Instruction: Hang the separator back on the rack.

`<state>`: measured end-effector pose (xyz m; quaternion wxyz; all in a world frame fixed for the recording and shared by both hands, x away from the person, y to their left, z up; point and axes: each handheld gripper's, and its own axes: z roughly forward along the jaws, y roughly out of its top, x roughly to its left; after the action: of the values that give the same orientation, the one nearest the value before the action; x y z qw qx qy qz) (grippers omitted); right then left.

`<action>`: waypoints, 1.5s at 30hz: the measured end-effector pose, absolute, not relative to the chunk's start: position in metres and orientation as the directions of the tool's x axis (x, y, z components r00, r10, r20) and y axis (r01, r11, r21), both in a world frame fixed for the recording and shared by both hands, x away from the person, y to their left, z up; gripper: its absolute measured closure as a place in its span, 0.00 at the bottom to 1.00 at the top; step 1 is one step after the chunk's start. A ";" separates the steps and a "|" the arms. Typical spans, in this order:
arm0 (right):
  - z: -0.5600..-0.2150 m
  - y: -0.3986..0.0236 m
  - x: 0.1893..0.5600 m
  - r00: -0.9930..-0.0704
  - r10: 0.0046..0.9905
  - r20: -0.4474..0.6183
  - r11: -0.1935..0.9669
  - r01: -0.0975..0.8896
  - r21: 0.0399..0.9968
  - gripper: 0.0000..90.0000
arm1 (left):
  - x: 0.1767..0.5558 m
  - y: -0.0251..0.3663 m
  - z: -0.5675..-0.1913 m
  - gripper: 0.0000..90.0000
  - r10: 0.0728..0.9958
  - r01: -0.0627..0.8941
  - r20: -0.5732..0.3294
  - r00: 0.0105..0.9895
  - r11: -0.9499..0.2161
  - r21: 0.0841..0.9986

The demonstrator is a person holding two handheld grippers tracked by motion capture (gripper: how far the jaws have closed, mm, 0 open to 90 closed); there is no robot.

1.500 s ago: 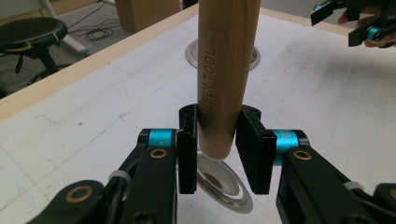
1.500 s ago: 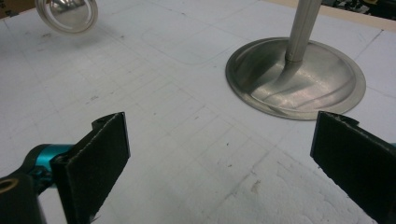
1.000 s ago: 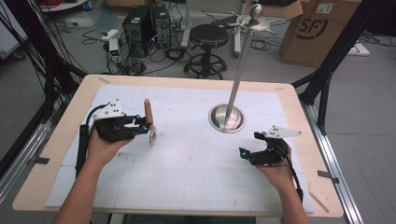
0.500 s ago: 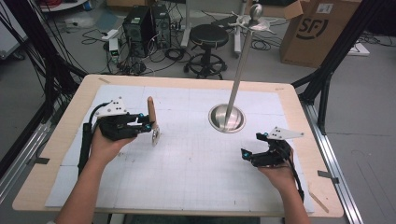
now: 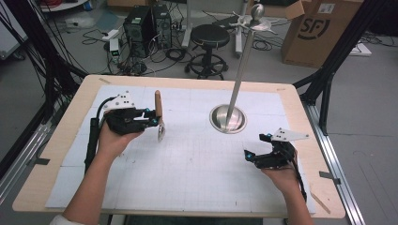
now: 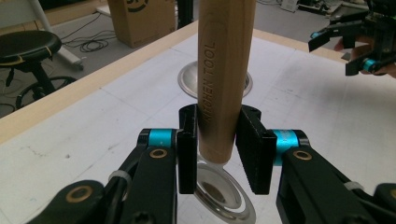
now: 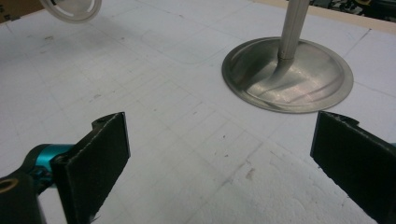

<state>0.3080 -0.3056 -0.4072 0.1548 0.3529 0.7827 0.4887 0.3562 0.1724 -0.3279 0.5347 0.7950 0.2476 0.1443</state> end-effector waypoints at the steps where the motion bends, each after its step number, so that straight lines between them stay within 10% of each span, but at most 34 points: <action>1: -0.407 -0.305 0.308 -0.706 0.701 0.102 0.274 0.398 0.875 0.04 | 0.358 0.171 -0.325 0.78 0.547 0.239 -0.036 0.836 -0.305 0.922; 45: -0.408 -0.307 0.312 -0.707 0.697 0.120 0.256 0.401 0.879 0.04 | 0.408 0.103 -0.230 0.78 0.544 0.181 0.021 0.839 -0.315 0.932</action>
<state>0.3117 -0.3071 -0.4083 0.1487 0.3529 0.7783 0.4975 0.4084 0.1031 -0.2303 0.5389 0.7931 0.2286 0.1686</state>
